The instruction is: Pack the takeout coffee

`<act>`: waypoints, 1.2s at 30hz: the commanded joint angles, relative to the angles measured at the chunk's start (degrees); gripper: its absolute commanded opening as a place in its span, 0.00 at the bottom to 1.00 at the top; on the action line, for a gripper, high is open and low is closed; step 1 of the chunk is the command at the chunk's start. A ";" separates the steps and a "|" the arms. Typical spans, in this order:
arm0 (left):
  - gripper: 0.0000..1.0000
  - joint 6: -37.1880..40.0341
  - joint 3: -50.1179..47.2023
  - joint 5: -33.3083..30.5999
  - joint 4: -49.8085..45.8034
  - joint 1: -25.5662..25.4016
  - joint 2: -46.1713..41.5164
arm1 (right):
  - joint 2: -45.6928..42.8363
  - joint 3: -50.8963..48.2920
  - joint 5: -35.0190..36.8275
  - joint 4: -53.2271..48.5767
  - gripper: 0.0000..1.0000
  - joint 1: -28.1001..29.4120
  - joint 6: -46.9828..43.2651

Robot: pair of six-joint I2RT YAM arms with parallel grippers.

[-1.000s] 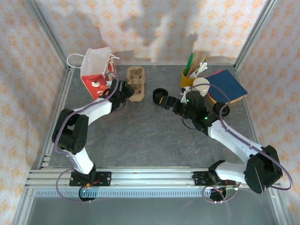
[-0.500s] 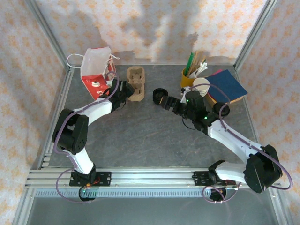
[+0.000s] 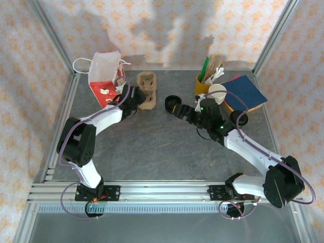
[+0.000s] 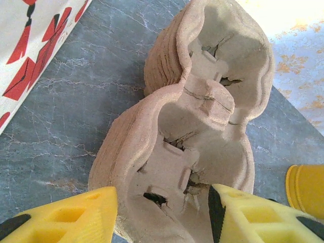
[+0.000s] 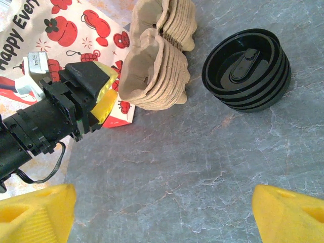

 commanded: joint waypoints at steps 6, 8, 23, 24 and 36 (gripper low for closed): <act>0.56 -1.55 1.23 -3.41 -2.09 -0.48 0.72 | 0.55 1.07 1.33 -0.48 0.89 0.39 -1.20; 0.55 -1.55 1.62 -2.87 -2.12 -0.48 1.20 | 0.64 1.07 1.30 -0.51 0.89 0.37 -1.22; 0.43 -1.53 2.15 -0.82 -0.79 -0.48 1.77 | 0.95 0.89 1.35 -0.57 0.89 0.41 -1.33; 0.42 -1.52 2.01 -0.74 -0.51 -0.48 1.60 | 0.99 0.89 1.34 -0.56 0.89 0.39 -1.35; 0.35 -0.54 1.08 0.50 1.94 -0.66 -0.98 | 4.10 3.09 -1.35 2.98 0.89 0.65 0.06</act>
